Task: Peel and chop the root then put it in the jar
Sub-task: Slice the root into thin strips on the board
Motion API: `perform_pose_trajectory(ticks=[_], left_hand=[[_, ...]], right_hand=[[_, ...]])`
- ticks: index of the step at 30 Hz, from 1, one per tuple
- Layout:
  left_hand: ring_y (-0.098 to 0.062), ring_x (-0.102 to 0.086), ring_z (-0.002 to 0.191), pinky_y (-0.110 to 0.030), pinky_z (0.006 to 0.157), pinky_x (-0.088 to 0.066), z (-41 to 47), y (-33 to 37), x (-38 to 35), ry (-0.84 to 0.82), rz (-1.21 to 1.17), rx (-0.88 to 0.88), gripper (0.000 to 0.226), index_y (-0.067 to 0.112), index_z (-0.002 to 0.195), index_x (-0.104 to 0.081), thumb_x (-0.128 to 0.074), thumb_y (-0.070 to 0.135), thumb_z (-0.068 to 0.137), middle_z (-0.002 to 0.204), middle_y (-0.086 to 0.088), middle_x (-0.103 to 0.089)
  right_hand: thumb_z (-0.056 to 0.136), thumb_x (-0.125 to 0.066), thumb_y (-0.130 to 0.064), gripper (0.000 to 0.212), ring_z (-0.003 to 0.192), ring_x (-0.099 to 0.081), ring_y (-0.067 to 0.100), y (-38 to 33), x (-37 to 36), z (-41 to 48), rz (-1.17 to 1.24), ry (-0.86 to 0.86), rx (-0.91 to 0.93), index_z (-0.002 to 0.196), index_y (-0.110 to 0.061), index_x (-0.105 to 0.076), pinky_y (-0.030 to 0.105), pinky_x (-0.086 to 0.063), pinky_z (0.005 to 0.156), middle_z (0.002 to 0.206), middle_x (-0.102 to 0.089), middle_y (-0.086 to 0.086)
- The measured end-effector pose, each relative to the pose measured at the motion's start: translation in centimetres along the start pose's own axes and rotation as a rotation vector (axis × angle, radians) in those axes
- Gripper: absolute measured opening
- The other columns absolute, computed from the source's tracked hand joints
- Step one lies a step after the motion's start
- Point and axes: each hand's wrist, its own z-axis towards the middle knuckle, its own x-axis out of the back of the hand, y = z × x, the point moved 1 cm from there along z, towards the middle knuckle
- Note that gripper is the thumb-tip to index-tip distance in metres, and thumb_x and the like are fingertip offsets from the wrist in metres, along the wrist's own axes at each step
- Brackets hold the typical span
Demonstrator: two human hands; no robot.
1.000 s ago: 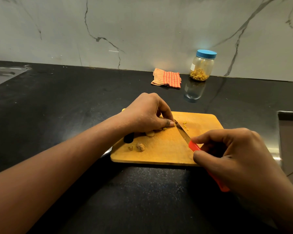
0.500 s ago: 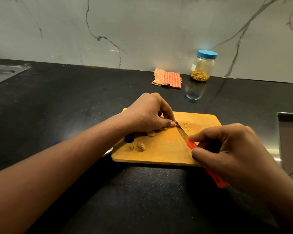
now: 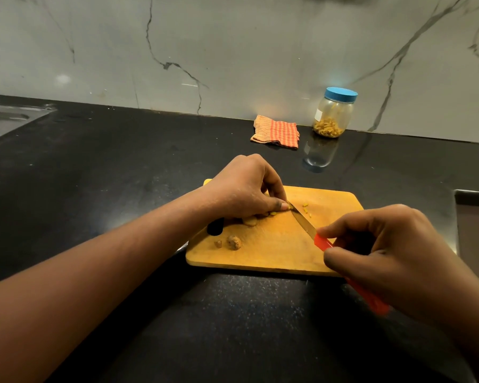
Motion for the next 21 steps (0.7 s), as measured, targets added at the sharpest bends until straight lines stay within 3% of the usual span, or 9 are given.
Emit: perform_pose_trajectory(ticks=[3, 6, 10, 21], left_hand=[[-0.014, -0.066, 0.093, -0.034, 0.084, -0.058, -0.1, 0.0, 0.0, -0.003, -0.004, 0.003, 0.013, 0.023, 0.092, -0.078, -0.076, 0.03, 0.082, 0.096, 0.005, -0.071], [-0.015, -0.067, 0.092, -0.035, 0.084, -0.059, 0.0, 0.1, 0.0, -0.009, -0.011, 0.009, 0.012, 0.022, 0.092, -0.077, -0.076, 0.029, 0.082, 0.095, 0.004, -0.072], [-0.018, -0.067, 0.094, -0.038, 0.083, -0.059, 0.0, 0.1, 0.0, -0.02, -0.02, 0.014, 0.008, 0.026, 0.089, -0.077, -0.076, 0.029, 0.082, 0.095, 0.002, -0.072], [-0.02, -0.067, 0.095, -0.043, 0.084, -0.058, 0.0, 0.0, 0.1, -0.047, -0.033, 0.022, 0.009, 0.027, 0.09, -0.077, -0.075, 0.029, 0.082, 0.097, 0.001, -0.072]], right_hand=[[0.062, -0.069, -0.033, 0.02, 0.068, -0.065, 0.007, -0.3, 0.4, -0.3, -0.011, 0.024, 0.006, 0.081, -0.031, -0.074, 0.034, -0.058, 0.06, 0.076, -0.069, -0.021], [0.064, -0.069, -0.03, 0.021, 0.067, -0.066, 0.005, -0.4, 0.3, -0.3, 0.006, 0.062, 0.031, 0.083, -0.028, -0.075, 0.023, -0.057, 0.062, 0.073, -0.069, -0.019], [0.066, -0.071, -0.026, 0.02, 0.061, -0.065, 0.003, -0.4, -0.1, 0.0, 0.007, 0.061, 0.039, 0.085, -0.025, -0.076, 0.011, -0.049, 0.053, 0.067, -0.069, -0.015], [0.066, -0.07, -0.032, 0.026, 0.065, -0.064, 0.001, -0.1, -0.7, 0.2, -0.008, 0.04, 0.029, 0.09, -0.024, -0.076, 0.01, -0.048, 0.054, 0.064, -0.068, -0.009]])
